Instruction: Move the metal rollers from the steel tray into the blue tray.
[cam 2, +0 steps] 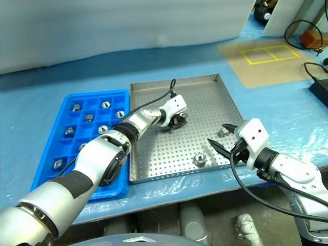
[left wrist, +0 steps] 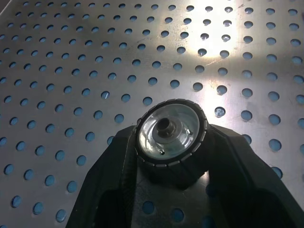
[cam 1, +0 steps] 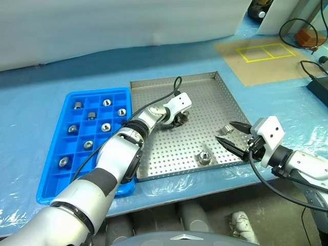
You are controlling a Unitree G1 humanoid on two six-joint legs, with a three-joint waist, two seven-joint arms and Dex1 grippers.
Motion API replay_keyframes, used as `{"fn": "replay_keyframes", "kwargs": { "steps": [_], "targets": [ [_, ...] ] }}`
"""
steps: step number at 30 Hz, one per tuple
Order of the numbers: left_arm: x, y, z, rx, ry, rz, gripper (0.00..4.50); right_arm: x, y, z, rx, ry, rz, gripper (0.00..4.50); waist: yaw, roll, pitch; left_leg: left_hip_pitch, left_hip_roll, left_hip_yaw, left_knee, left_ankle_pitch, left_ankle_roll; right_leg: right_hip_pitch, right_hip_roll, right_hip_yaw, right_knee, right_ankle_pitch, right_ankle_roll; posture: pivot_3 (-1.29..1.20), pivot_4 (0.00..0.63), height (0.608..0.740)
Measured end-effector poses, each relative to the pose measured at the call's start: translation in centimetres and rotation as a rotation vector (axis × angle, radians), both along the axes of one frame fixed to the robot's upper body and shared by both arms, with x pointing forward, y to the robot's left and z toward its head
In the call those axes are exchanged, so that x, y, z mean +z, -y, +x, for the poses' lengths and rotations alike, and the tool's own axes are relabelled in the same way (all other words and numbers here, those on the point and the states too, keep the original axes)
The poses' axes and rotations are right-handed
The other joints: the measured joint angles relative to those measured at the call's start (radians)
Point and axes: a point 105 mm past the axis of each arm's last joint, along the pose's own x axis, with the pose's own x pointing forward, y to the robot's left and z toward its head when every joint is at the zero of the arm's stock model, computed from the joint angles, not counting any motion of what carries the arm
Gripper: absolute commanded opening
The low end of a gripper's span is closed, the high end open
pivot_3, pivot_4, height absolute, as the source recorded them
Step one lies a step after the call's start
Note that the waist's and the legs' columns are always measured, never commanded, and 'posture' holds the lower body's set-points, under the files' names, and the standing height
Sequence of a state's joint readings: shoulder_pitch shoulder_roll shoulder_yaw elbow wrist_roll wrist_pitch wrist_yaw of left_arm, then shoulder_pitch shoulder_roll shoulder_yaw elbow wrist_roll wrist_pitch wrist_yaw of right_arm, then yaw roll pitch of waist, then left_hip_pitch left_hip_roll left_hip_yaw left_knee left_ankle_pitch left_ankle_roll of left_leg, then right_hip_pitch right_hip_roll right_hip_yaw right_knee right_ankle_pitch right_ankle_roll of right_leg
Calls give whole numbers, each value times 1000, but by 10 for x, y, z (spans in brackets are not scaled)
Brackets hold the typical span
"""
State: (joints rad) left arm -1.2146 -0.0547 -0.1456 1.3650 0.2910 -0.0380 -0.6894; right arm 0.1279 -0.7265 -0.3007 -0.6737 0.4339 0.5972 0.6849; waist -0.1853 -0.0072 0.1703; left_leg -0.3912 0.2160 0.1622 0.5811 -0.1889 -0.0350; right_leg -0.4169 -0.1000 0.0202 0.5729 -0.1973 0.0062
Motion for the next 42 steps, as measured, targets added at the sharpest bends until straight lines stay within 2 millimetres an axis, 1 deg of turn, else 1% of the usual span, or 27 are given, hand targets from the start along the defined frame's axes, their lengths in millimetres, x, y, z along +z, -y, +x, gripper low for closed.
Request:
{"fn": "replay_keyframes", "kwargs": {
  "steps": [12,19,23,27,30,32,33,37,38,39,41,42],
  "targets": [
    [1,-4,-1,-21,-24,-12,1895,0,-3,5,21,-5,1,3384,-8,0,0,-1,-1,0,-2,0,2,-1,-3,-3,0,-1,2,-621,150,740],
    [2,-4,-1,-24,-27,-18,1895,0,-5,8,30,-1,3,3384,-17,0,0,-3,-8,0,-2,-1,6,-1,-10,-4,0,-2,3,-620,150,740],
    [2,-4,-2,-36,-32,-19,1895,0,-5,8,31,1,2,3384,-18,0,0,-4,-9,0,-1,-2,7,-1,-11,-4,-1,-2,3,-616,150,740],
    [5,-5,0,-34,-16,-22,1895,1,-5,8,33,5,2,3384,-19,0,0,-4,-9,0,-1,-2,7,-1,-11,-4,-1,-2,3,-601,150,740],
    [8,-9,1,-33,-25,-36,1895,-1,-6,10,38,-2,6,3384,-19,0,0,-6,-9,0,-1,-1,7,-3,-10,-4,-1,-2,4,-578,150,740],
    [19,-12,3,-46,-38,-76,1895,-1,-6,13,45,-1,9,3384,-18,0,0,-10,-9,-1,0,-1,8,-6,-11,-4,0,-2,4,-545,150,740],
    [27,-13,3,-65,-50,-109,1895,0,-8,14,56,2,11,3384,-17,0,0,-11,-9,-1,0,-1,8,-7,-11,-4,0,-2,4,-536,150,740],
    [76,-20,2,-187,-59,-251,1895,6,-14,24,104,25,16,3384,-6,0,0,-12,-9,-1,-1,-1,8,-8,-11,-5,0,-2,3,-465,150,740],
    [89,-24,1,-222,-58,-282,1895,7,-16,28,120,28,15,3384,-1,0,0,-11,-8,-1,-2,-1,8,-8,-11,-5,1,-2,3,-428,150,740],
    [97,-30,1,-243,-59,-300,1895,8,-17,31,131,28,14,3384,4,0,1,-11,-8,0,-2,-1,8,-8,-10,-5,1,-2,3,-404,150,740],
    [111,-52,2,-262,-46,-313,1895,9,-21,40,171,29,11,3384,13,1,1,-9,-8,0,-2,-1,8,-8,-10,-4,4,-2,3,-349,150,740],
    [115,-61,3,-259,-40,-310,1895,9,-23,43,186,31,8,3384,18,1,1,-9,-8,0,-2,-1,8,-8,-10,-4,5,-2,3,-334,150,740]
  ]
}}
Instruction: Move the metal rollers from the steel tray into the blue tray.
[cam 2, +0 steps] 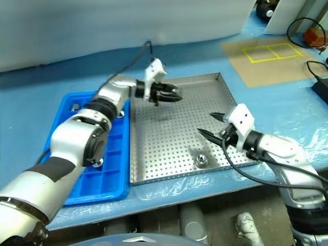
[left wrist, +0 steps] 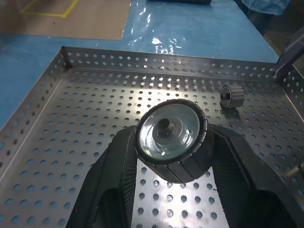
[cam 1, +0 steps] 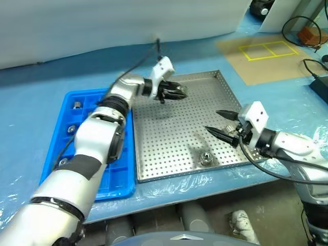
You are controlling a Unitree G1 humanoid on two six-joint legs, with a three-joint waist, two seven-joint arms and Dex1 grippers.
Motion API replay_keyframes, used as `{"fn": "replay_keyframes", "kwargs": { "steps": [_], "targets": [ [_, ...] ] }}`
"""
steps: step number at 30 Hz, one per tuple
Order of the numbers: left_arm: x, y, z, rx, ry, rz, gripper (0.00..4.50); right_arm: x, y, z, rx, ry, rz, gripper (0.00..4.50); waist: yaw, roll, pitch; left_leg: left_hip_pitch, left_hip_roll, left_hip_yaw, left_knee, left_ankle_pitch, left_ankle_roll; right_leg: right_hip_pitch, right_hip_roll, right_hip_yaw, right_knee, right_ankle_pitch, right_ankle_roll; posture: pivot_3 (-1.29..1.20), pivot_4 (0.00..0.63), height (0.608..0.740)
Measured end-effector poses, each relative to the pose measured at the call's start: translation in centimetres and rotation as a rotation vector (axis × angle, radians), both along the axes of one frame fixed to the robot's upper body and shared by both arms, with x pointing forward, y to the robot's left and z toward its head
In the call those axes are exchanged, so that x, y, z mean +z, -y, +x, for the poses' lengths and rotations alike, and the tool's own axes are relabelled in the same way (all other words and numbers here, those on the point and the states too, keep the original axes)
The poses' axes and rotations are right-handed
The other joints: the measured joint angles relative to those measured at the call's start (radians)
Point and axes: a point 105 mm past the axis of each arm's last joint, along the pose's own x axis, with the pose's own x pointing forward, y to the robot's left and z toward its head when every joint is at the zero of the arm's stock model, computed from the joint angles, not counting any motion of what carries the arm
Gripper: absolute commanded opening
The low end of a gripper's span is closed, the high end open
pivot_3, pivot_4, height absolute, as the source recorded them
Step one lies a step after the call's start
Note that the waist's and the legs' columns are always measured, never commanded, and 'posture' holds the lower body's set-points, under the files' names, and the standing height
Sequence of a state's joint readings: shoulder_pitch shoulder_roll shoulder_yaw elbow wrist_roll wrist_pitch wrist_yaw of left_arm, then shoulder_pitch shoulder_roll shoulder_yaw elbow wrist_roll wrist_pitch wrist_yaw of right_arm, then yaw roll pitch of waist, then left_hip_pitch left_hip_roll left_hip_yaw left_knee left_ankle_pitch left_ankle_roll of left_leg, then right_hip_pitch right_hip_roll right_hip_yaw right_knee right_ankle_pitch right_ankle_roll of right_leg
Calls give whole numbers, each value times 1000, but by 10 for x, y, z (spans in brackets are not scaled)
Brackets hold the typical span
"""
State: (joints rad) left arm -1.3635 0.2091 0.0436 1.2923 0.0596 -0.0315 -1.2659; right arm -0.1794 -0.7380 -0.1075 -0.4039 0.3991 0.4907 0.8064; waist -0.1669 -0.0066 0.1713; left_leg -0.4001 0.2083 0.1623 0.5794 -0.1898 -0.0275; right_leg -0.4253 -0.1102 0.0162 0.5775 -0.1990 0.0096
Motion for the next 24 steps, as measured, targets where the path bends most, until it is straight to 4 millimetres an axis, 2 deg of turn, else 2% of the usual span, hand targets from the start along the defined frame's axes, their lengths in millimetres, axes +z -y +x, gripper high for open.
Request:
{"fn": "replay_keyframes", "kwargs": {
  "steps": [4,7,10,12,14,17,22,24],
  "targets": [
    [13,-41,1,26,6,9,1895,2,-13,14,81,5,2,3384,53,0,1,2,1,1,0,1,-2,-1,0,1,5,0,0,-238,150,740],
    [15,-86,-3,64,-4,28,1895,1,-25,20,153,1,5,3384,92,0,1,5,2,3,0,2,-3,-2,1,4,11,0,-1,-150,150,740],
    [5,-135,-16,140,-39,62,1895,0,-37,28,218,-6,15,3384,136,1,2,6,6,6,-2,3,-5,-4,2,4,13,0,-1,-84,150,740],
    [-5,-153,-29,170,-78,79,1895,0,-45,32,258,-9,20,3384,160,1,2,6,8,7,-2,4,-6,-5,2,3,15,-1,-2,-51,150,740],
    [-17,-163,-46,185,-119,97,1895,-1,-56,34,310,-13,15,3384,193,0,2,5,9,7,-2,4,-7,-6,2,1,17,-3,-6,-18,150,740],
    [-26,-168,-71,190,-153,118,1895,-5,-69,37,377,-22,10,3384,231,-1,3,4,8,7,0,4,-8,-11,2,0,29,-11,-18,20,150,740],
    [-52,-170,-117,179,-216,183,1895,-6,-80,41,425,-18,14,3384,251,-1,3,3,14,7,-1,8,-19,-11,2,-5,31,-11,-18,51,150,740],
    [-62,-168,-130,177,-251,189,1895,-8,-80,41,433,-25,12,3384,255,-1,3,3,17,6,-3,9,-22,-11,3,-9,32,-11,-18,53,150,740]
  ]
}}
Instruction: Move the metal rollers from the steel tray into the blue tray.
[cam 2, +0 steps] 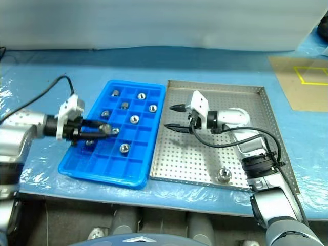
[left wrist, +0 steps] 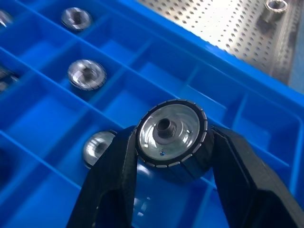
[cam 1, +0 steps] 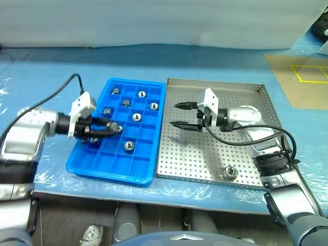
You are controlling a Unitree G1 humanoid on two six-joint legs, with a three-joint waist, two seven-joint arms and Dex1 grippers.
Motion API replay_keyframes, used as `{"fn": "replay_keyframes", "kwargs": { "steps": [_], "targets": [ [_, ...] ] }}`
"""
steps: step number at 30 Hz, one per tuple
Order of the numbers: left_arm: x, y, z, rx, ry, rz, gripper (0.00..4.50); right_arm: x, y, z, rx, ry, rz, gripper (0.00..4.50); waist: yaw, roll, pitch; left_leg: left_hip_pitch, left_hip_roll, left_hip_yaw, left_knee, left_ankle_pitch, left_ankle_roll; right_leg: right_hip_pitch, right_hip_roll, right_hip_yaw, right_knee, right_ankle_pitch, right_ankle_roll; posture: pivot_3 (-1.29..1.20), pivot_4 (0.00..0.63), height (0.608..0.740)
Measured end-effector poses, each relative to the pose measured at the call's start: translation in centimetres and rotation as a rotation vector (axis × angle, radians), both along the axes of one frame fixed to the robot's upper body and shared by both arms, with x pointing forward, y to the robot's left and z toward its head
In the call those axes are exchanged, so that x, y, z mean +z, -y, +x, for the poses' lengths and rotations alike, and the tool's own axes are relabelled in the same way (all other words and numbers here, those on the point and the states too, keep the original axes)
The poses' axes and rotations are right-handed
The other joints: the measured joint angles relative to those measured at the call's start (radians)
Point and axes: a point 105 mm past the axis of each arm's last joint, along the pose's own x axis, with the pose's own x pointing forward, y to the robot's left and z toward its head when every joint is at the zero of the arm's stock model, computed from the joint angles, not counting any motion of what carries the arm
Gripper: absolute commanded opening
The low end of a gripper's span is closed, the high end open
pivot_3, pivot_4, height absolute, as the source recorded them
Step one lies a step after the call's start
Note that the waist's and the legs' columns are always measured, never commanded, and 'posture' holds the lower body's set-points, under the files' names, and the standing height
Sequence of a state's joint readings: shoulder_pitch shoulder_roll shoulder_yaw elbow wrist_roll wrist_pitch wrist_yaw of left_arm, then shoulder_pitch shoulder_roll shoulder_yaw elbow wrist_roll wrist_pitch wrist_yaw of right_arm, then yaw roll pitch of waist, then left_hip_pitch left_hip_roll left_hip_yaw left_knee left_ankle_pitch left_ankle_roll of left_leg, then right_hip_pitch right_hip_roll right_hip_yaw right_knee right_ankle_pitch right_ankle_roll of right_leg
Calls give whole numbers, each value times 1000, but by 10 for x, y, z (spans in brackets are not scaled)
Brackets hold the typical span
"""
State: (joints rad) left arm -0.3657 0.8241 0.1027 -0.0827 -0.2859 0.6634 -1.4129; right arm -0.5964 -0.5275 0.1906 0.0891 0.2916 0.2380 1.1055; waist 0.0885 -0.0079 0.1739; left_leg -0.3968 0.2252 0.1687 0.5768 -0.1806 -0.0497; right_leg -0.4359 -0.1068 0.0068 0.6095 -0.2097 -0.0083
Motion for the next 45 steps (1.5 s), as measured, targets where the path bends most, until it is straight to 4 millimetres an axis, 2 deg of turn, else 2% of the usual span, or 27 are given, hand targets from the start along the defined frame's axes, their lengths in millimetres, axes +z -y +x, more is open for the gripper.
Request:
{"fn": "replay_keyframes", "kwargs": {
  "steps": [5,10,14,17,23,27,33,37,39,45],
  "targets": [
    [-11,-5,-8,53,-16,28,1895,-3,-2,-2,11,-8,1,3384,7,0,0,1,13,-1,0,7,-10,0,12,-4,3,0,0,44,150,740],
    [-21,-10,-22,61,-40,75,1895,-9,1,-3,1,-21,-6,3384,5,0,0,8,17,-3,-9,13,-21,0,19,-3,5,0,0,36,150,740],
    [-17,-17,-27,81,-45,61,1895,-11,1,-4,-3,-27,-7,3384,3,0,0,11,18,-3,-13,14,-23,-1,21,-2,6,0,0,33,150,740],
    [-24,-24,-41,83,-84,97,1895,-12,4,-3,-12,-29,-11,3384,-1,0,0,12,18,-3,-14,14,-23,-1,21,-2,5,0,0,40,150,740],
    [-32,-30,-46,102,-109,110,1895,-13,4,-4,-12,-30,-10,3384,4,0,0,12,18,-3,-14,14,-22,0,21,-2,5,0,0,54,150,740],
    [-31,-31,-43,110,-92,116,1895,-12,2,-4,-7,-25,-5,3384,5,0,0,12,18,-3,-14,14,-22,0,21,-2,6,0,0,52,150,740],
    [-35,-33,-42,118,-104,114,3803,-12,2,-2,-11,-21,-11,3384,5,1,0,13,17,-3,-14,14,-22,0,21,-2,6,0,0,39,150,740],
    [-31,-34,-36,114,-87,115,3803,-12,3,-2,-14,-21,-10,3384,10,0,0,14,17,-3,-13,15,-24,1,19,-3,11,-1,0,22,150,740],
    [-25,-38,-25,135,-43,130,3803,-13,4,-2,-21,-21,-10,3384,9,0,0,15,17,-3,-12,16,-25,1,19,-2,13,0,0,11,150,740],
    [18,-34,13,145,123,85,3803,-11,17,-1,-63,-8,-24,3384,7,0,-1,16,17,-3,-12,17,-27,2,19,-2,14,0,-1,-53,150,740]
  ]
}}
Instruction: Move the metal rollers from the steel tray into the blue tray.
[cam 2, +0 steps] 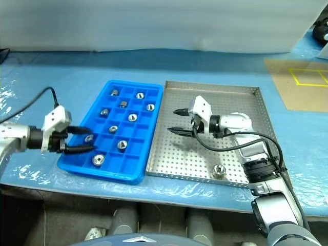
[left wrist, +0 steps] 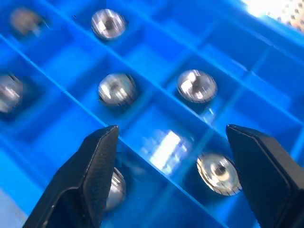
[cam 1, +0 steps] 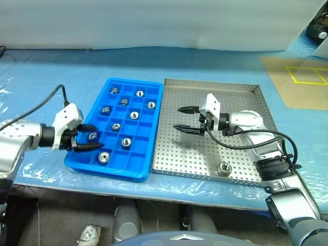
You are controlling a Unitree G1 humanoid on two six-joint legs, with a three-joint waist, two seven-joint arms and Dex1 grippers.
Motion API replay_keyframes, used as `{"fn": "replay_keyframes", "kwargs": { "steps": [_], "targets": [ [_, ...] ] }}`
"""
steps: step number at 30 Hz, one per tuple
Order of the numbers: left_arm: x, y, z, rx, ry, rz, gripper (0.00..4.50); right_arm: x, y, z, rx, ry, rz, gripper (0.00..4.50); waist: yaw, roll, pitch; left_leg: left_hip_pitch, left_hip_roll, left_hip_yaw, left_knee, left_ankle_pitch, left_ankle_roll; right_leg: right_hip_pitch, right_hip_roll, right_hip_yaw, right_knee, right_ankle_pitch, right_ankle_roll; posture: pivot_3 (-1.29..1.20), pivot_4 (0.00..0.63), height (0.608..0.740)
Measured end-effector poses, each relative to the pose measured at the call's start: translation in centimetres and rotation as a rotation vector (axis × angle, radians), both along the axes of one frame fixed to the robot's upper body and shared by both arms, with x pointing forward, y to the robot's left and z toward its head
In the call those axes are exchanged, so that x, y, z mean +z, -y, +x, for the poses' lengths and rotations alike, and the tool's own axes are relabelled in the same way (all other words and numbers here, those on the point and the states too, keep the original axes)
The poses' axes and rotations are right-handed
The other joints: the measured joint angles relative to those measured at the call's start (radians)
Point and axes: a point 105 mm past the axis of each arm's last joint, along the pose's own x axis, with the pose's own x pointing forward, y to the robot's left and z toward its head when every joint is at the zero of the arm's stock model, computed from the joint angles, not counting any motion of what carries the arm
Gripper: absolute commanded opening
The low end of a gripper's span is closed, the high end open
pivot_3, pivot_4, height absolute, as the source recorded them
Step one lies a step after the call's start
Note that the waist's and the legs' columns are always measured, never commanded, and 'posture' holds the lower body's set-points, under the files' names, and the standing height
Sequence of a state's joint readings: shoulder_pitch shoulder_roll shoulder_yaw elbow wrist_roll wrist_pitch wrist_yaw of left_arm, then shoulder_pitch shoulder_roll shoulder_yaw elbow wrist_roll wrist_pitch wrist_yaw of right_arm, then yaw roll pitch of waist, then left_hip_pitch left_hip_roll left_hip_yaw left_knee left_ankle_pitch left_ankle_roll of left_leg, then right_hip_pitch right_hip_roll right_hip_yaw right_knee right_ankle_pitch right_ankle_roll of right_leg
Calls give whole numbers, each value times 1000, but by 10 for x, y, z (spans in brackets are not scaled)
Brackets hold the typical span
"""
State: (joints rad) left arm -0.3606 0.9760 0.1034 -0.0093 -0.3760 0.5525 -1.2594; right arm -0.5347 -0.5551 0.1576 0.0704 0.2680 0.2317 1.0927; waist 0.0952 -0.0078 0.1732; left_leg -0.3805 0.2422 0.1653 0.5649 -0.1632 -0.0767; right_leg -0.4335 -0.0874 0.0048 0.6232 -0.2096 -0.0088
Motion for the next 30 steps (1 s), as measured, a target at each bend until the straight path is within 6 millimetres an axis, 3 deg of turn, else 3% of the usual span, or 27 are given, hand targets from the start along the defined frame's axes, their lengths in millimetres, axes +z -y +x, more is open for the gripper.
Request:
{"fn": "replay_keyframes", "kwargs": {
  "steps": [7,11,14,19,26,30],
  "targets": [
    [80,54,51,-148,203,-200,3803,7,37,-2,-111,2,-42,3384,-5,0,0,-5,-2,0,6,0,1,0,0,0,-2,0,0,-157,150,740],
    [95,101,68,-289,211,-296,3803,9,60,-10,-195,3,-50,3384,-6,0,0,-5,-2,0,7,-1,3,0,0,1,-1,0,0,-210,150,740],
    [83,133,67,-422,183,-304,3803,5,70,-17,-241,-11,-50,3384,-17,0,0,-5,-2,0,7,-1,4,1,0,2,-2,0,0,-280,150,740],
    [34,192,57,-627,74,-268,3803,-3,97,-34,-360,-42,-62,3384,-38,0,0,-6,-2,0,8,-3,6,1,0,9,-4,0,0,-346,150,740],
    [11,228,47,-720,68,-277,3803,-7,147,-47,-590,-44,-57,3384,-75,-1,0,-5,-3,3,13,-7,13,3,0,13,-5,1,2,-420,150,740],
    [7,240,43,-754,78,-277,3803,-13,162,-56,-654,-66,-54,3384,-92,0,0,-3,-4,6,14,-8,15,4,0,16,-6,2,4,-439,150,740]
  ]
}}
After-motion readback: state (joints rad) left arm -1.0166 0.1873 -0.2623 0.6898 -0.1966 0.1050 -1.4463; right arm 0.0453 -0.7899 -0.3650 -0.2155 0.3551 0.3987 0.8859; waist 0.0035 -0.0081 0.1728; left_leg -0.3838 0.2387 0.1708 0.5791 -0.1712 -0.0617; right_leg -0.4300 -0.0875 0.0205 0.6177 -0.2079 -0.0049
